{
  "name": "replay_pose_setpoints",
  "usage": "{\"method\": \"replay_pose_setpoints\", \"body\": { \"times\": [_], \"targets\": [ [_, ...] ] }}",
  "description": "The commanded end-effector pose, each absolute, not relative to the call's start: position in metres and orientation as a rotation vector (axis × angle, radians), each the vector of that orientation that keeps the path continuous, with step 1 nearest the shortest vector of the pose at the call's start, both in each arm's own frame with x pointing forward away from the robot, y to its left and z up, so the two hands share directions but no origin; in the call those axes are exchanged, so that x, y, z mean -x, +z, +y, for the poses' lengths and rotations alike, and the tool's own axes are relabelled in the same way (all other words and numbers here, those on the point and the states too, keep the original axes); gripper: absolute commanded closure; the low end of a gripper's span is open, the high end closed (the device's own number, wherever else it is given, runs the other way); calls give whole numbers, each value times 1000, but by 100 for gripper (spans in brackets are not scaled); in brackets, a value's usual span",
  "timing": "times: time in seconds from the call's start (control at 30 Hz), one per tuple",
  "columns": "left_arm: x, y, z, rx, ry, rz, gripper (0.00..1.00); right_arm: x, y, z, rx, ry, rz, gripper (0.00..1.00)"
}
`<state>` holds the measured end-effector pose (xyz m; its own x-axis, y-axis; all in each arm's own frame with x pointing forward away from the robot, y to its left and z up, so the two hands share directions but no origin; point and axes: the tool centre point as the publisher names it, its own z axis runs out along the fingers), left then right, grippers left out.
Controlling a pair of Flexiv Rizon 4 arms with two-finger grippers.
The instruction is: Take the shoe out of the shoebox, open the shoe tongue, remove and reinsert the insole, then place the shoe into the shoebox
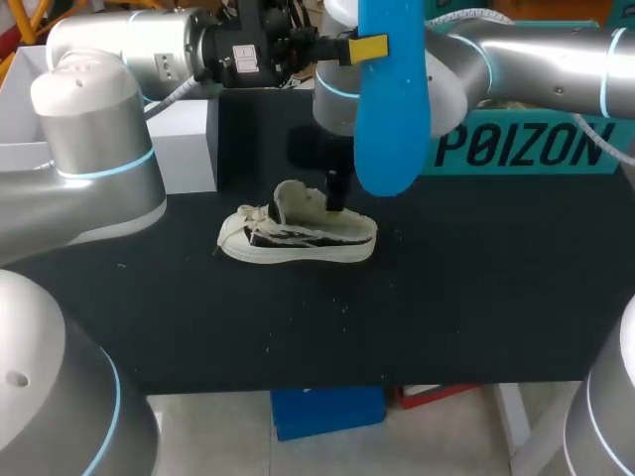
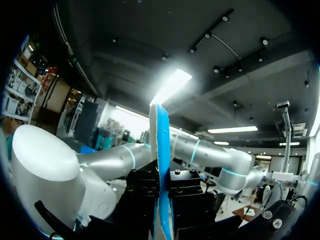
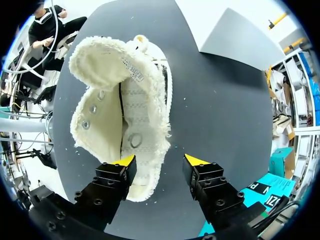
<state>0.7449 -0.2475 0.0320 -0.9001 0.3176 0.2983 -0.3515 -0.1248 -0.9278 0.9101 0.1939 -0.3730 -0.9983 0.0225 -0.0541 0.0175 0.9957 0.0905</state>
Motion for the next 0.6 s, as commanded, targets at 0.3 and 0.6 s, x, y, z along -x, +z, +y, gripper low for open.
{"method": "replay_pose_setpoints", "body": {
  "times": [0.3, 0.6],
  "targets": [
    [-745, 31, -249, -36, 2072, -1720, 100, -922, -389, 210, -16, 148, 3117, 43],
    [-745, 31, -249, -36, 2072, -1720, 100, -927, -395, 213, -4, 150, 3130, 68]
  ]
}}
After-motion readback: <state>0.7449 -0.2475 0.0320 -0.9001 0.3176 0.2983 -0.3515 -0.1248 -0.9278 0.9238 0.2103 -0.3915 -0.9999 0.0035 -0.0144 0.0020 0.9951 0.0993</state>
